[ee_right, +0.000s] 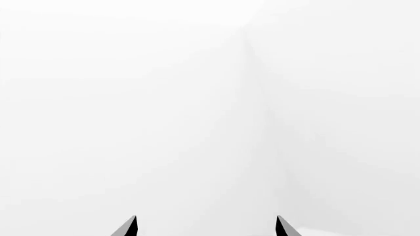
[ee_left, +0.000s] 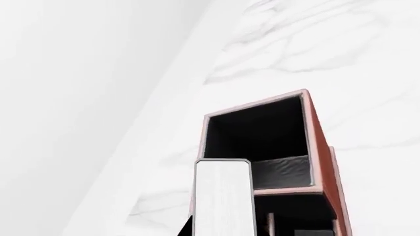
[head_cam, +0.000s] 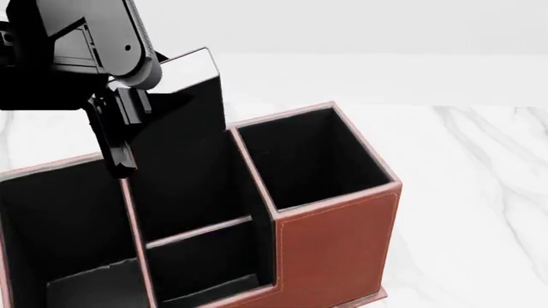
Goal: Pick up the book and place it in the front compartment of the caddy.
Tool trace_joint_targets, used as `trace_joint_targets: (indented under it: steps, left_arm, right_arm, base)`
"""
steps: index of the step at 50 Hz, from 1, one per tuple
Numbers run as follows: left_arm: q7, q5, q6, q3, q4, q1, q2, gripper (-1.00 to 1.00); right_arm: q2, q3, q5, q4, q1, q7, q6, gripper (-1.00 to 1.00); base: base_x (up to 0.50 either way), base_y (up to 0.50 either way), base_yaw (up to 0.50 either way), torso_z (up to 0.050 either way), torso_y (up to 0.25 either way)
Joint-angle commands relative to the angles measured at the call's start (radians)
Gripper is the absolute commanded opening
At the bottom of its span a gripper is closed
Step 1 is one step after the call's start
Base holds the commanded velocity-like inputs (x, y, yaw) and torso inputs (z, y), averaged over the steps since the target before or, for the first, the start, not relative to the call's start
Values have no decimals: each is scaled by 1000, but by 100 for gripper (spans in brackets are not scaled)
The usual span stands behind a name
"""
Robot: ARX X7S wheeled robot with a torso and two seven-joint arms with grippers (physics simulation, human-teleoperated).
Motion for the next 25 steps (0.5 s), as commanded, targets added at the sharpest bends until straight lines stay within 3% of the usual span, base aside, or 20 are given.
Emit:
trace_joint_targets:
  steps: [1,25]
  left_arm:
    - [2,68,61,37,11,13,-21,-100]
    - [-10,87,164,39,3,88,-13,-100]
  right_arm:
    - [6,4,2,-4,-23,8,-20,100]
    - [-20,71,26,7,-110,-3,-104,100]
  base:
    - [0,0,0,0,0]
    - [0,0,0,0,2]
